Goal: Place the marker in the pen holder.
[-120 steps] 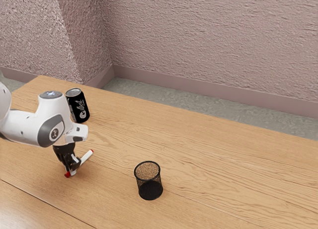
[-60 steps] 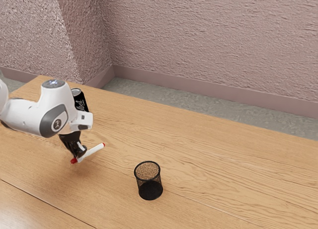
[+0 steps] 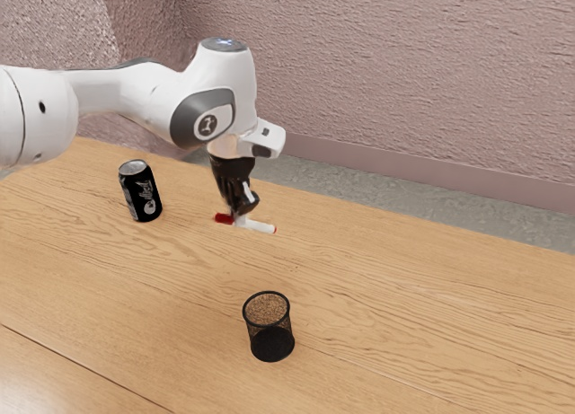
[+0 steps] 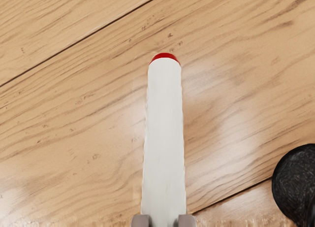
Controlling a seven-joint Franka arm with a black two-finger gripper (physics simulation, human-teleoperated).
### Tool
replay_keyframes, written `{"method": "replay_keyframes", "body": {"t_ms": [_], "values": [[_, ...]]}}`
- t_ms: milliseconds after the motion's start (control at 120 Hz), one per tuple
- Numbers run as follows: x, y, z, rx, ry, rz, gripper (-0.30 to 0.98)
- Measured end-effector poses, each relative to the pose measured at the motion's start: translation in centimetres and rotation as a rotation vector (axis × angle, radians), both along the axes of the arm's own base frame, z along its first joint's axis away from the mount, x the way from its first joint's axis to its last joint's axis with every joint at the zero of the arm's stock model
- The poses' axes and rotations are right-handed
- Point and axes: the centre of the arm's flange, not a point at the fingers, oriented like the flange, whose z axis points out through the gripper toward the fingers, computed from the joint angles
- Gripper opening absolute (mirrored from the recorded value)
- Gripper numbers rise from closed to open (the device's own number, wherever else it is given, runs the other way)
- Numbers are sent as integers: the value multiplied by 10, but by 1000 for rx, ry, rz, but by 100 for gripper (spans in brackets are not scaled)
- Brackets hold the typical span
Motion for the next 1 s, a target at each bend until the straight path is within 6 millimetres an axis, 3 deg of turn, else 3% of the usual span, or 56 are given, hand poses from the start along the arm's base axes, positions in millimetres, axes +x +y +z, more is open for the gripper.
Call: {"method": "replay_keyframes", "body": {"t_ms": [258,358,658,875,1000], "values": [[-29,-56,-12,68,260,-20,-10],[-30,-65,-23,90,312,-15,-10],[-39,-92,-17,105,343,-32,-10],[-44,-101,-26,109,369,-34,-10],[-43,-102,-35,109,387,-27,17]]}}
